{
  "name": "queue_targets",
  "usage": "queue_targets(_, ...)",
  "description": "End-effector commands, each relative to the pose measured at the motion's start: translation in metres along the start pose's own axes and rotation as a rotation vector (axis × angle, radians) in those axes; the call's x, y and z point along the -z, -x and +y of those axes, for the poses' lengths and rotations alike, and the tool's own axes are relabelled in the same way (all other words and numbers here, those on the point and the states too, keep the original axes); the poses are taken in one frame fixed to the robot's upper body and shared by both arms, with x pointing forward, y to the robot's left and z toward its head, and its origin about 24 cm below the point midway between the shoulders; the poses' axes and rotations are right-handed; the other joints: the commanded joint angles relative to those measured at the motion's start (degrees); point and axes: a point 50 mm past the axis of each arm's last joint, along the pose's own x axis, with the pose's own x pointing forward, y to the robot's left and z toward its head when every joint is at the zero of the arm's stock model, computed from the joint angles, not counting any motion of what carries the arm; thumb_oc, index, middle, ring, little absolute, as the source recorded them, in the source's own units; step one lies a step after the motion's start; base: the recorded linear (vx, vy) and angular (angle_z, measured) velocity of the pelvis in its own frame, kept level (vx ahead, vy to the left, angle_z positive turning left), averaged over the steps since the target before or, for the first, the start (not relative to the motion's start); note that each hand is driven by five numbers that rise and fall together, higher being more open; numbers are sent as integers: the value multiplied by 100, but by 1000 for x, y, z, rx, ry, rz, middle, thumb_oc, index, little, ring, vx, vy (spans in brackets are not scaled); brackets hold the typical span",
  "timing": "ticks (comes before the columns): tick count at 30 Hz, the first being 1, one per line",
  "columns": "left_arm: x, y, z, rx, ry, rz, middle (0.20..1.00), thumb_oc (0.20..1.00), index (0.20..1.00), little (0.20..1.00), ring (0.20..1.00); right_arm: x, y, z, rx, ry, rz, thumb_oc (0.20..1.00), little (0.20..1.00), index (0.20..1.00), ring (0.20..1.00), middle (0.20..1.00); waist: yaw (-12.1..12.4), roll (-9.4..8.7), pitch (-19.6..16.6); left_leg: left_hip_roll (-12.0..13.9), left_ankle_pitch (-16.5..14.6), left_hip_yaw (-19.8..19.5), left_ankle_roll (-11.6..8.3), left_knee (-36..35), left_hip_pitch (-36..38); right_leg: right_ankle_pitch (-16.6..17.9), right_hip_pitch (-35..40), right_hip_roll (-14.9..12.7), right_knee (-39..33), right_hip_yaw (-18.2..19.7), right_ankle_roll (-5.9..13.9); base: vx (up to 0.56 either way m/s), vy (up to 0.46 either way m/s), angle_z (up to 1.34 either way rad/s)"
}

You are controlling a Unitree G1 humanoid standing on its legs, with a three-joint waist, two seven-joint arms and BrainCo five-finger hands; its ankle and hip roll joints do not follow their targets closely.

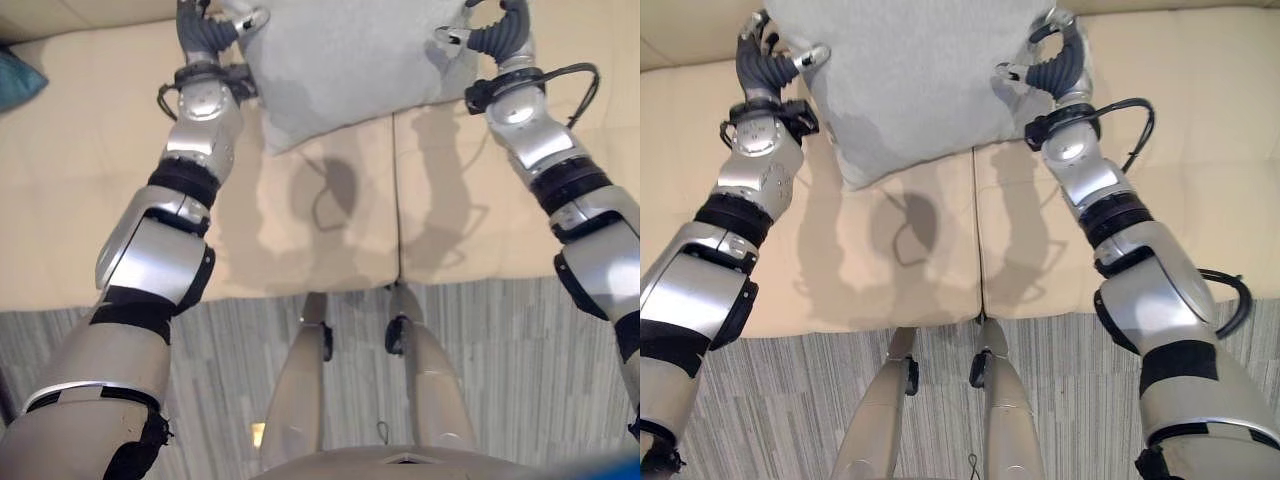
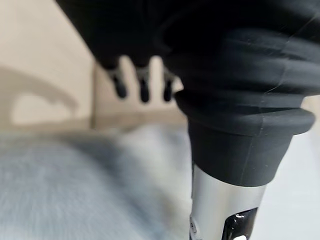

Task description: Pick up all the scattered cushions and arrange them neatly on the sofa.

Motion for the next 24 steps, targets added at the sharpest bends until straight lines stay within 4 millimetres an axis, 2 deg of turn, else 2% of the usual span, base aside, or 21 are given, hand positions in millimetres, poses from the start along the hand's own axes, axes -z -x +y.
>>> queue_targets(1,-1,10,26,0,-40,-99,1000,1000,1000,1000,1000,18,10,-24,16,61,-26,1000,1000,1000,1000,1000,131,118,-156,-97,-448,-353,-347,-106,741,-958,414,-115,845,-294,662,-10,-9,7)
queue_targets(4,32,42,54,30,-115,-45,1000,1000,1000,1000,1000,56,38,-40,-14,112,38,1000,1000,1000,1000,1000,151,104,-204,-100,-541,-319,-317,-106,1137,-964,970,-146,694,-384,648,13,6,6)
queue_targets(6,60,70,79,22,-158,35,1000,1000,1000,1000,1000,87,67,-48,-47,136,114,1000,1000,1000,1000,1000,147,96,-280,-96,-598,-268,-297,-106,1397,-939,1345,-156,549,-422,659,35,33,2)
queue_targets(7,60,70,79,23,-160,37,1000,1000,1000,1000,1000,88,68,-48,-48,136,116,1000,1000,1000,1000,1000,152,93,-283,-95,-602,-267,-297,-106,1409,-936,1361,-154,539,-422,660,36,13,-1)
queue_targets(8,78,90,92,18,-162,103,1000,1000,1000,1000,1000,106,88,-50,-75,141,173,1000,1000,1000,1000,1000,135,76,-332,-92,-642,-250,-279,-106,1578,-926,1583,-145,443,-420,661,55,4,3)
queue_targets(9,102,122,111,14,-185,206,1000,1000,1000,1000,1000,132,121,-52,-120,139,272,1000,1000,1000,1000,1000,139,66,-416,-86,-691,-245,-244,-106,1821,-939,1908,-156,364,-422,658,85,0,3)
queue_targets(10,116,145,122,13,-197,275,1000,1000,1000,1000,1000,148,143,-53,-153,145,338,1000,1000,1000,1000,1000,143,62,-462,-81,-725,-244,-222,-106,1959,-968,2102,-156,303,-449,657,65,8,4)
queue_targets(11,116,145,122,13,-198,276,1000,1000,1000,1000,1000,148,144,-54,-153,145,340,1000,1000,1000,1000,1000,145,61,-463,-80,-728,-245,-223,-106,1968,-966,2116,-154,296,-450,657,53,-3,5)
queue_targets(13,138,185,142,20,-250,416,1000,1000,1000,1000,1000,173,186,-57,-209,149,464,1000,1000,1000,1000,1000,148,49,-565,-76,-764,-258,-200,-106,2240,-994,2446,-146,242,-467,661,72,12,8)
queue_targets(14,156,221,162,20,-327,554,1000,1000,1000,1000,1000,189,216,-62,-237,157,561,1000,1000,1000,1000,1000,143,42,-651,-44,-824,-243,-181,-106,2500,-1048,2764,-159,185,-488,662,64,11,10)
queue_targets(15,156,221,162,21,-328,554,1000,1000,1000,1000,1000,189,216,-62,-237,157,561,1000,1000,1000,1000,1000,144,43,-648,-43,-826,-243,-181,-106,2507,-1048,2773,-158,181,-489,662,60,9,10)
queue_targets(16,175,262,179,-14,-355,713,1000,1000,1000,1000,1000,206,252,-64,-294,205,676,1000,1000,1000,1000,1000,143,28,-758,-19,-859,-221,-179,-106,2721,-1074,3066,-160,58,-520,678,25,10,6)
queue_targets(17,175,262,179,-14,-355,713,1000,1000,1000,1000,1000,206,252,-64,-294,205,676,1000,1000,1000,1000,1000,137,27,-767,-25,-844,-228,-175,-106,2703,-1059,3056,-165,49,-527,681,58,0,4)
queue_targets(18,191,300,188,-72,-319,860,1000,1000,1000,1000,1000,218,284,-60,-316,202,785,1000,1000,1000,1000,1000,143,19,-865,9,-895,-186,-181,-106,2926,-1087,3334,-144,-58,-533,668,0,0,0)
queue_targets(19,198,315,190,-71,-339,922,1000,1000,1000,1000,1000,225,304,-60,-315,192,861,1000,1000,1000,1000,1000,135,18,-903,25,-895,-161,-210,-106,3010,-1088,3467,-146,-118,-536,669,0,0,0)
queue_targets(20,198,315,190,-70,-339,921,1000,1000,1000,1000,1000,225,304,-60,-314,192,861,1000,1000,1000,1000,1000,129,16,-911,18,-880,-169,-207,-106,2992,-1075,3455,-151,-124,-544,671,0,15,4)
queue_targets(21,204,329,190,-61,-361,982,1000,1000,1000,1000,1000,229,317,-58,-311,189,911,1000,1000,1000,1000,1000,111,12,-958,24,-884,-144,-228,-106,3050,-1082,3557,-154,-190,-570,674,16,6,12)
queue_targets(22,213,358,194,-57,-398,1106,1000,1000,1000,1000,1000,237,348,-55,-337,203,1018,1000,1000,1000,1000,1000,111,0,-1036,32,-921,-115,-249,-106,3219,-1098,3791,-146,-276,-616,669,26,-2,16)
queue_targets(23,217,372,195,-54,-416,1168,1000,1000,1000,1000,1000,240,361,-53,-353,210,1068,1000,1000,1000,1000,1000,108,-13,-1091,41,-934,-103,-255,-106,3269,-1107,3862,-153,-289,-643,673,26,-18,16)
queue_targets(24,223,403,199,-58,-449,1308,1000,1000,1000,1000,1000,245,389,-48,-390,226,1171,1000,1000,1000,1000,1000,100,-34,-1171,36,-987,-83,-247,-106,3399,-1128,4006,-151,-317,-648,671,9,-14,9)
